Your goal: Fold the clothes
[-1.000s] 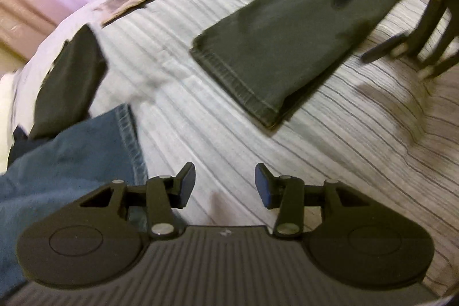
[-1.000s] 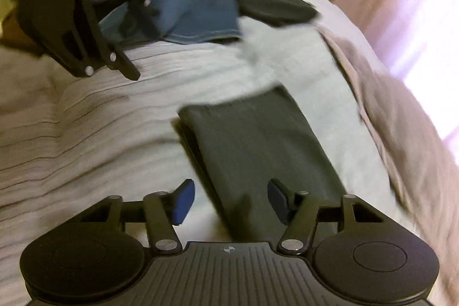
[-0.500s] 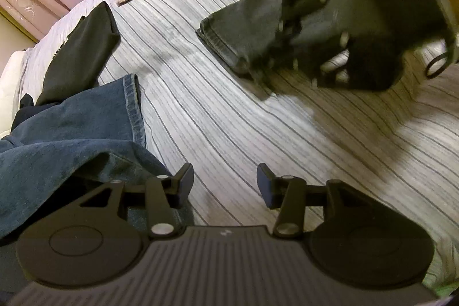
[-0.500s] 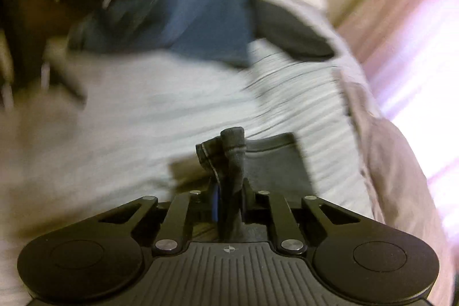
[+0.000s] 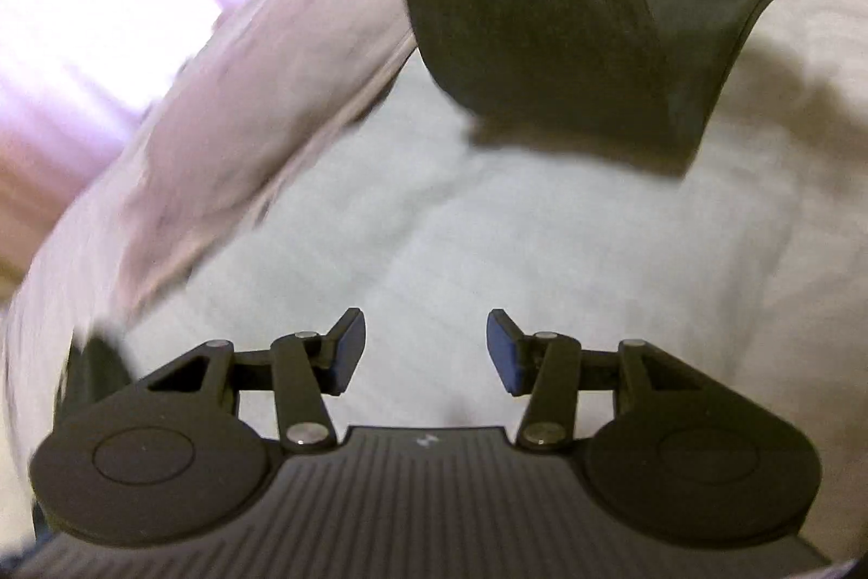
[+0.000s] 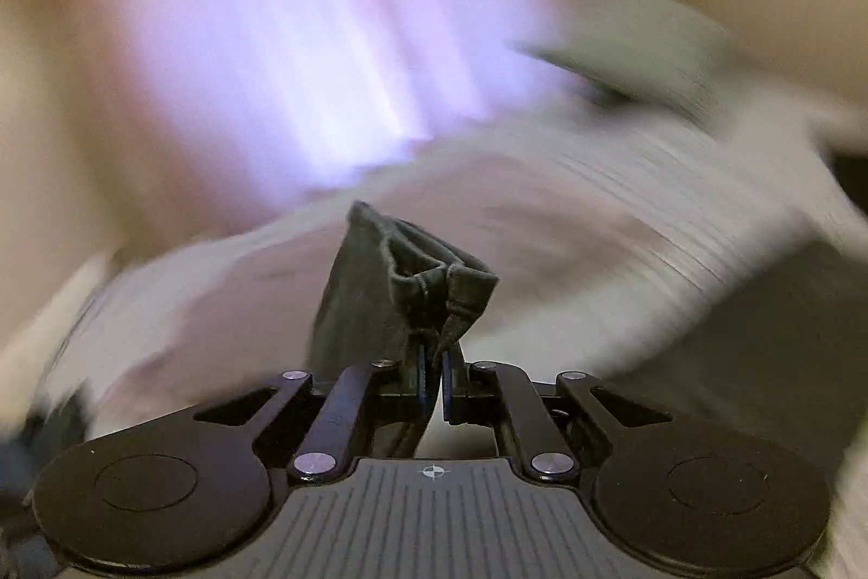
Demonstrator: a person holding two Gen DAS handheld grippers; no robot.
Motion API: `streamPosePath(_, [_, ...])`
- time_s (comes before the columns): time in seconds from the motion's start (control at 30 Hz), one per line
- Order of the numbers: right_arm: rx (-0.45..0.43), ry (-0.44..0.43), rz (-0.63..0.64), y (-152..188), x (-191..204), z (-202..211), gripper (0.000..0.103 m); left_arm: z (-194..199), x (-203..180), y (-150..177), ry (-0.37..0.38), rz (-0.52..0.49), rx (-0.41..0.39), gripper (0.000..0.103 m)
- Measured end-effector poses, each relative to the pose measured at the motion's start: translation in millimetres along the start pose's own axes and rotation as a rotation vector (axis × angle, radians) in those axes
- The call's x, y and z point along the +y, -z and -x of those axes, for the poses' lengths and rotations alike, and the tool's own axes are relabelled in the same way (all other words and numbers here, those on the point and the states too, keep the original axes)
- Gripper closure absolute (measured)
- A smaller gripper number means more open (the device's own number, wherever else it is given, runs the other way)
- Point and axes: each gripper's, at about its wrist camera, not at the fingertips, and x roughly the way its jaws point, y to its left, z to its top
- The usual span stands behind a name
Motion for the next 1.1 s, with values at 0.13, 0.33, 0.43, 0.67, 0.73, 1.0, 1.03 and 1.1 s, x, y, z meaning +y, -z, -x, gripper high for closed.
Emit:
streamPosePath(0.13, [0.215, 0.115, -0.326, 25, -127, -45, 0.088, -18, -30, -58, 0.044, -0.086, -0.037, 0.057])
streamPosePath(0.33, [0.198, 0.086, -0.420, 33, -154, -34, 0.048, -43, -63, -112, 0.096, -0.151, -0.039, 0.056])
streamPosePath(0.43, [0.229, 0.103, -0.417, 30, -153, -42, 0.049, -57, -76, -133, 0.118, -0.169, -0.034, 0.055])
streamPosePath(0.67, [0.268, 0.102, -0.169, 7, -140, -62, 0.073, -89, -94, -166, 0.144, -0.204, -0.028, 0.055])
streamPosePath(0.73, [0.289, 0.145, -0.139, 5, -143, -60, 0.072, -97, -95, -167, 0.150, -0.211, -0.018, 0.055])
streamPosePath(1.0, [0.301, 0.079, -0.044, 26, -90, -15, 0.036, -120, -62, -140, 0.167, -0.244, 0.025, 0.055])
streamPosePath(1.03, [0.317, 0.058, -0.068, 33, -83, -14, 0.036, -123, -55, -137, 0.174, -0.231, 0.031, 0.055])
streamPosePath(1.1, [0.338, 0.054, -0.131, 47, -76, -19, 0.036, -130, -39, -134, 0.191, -0.178, 0.035, 0.055])
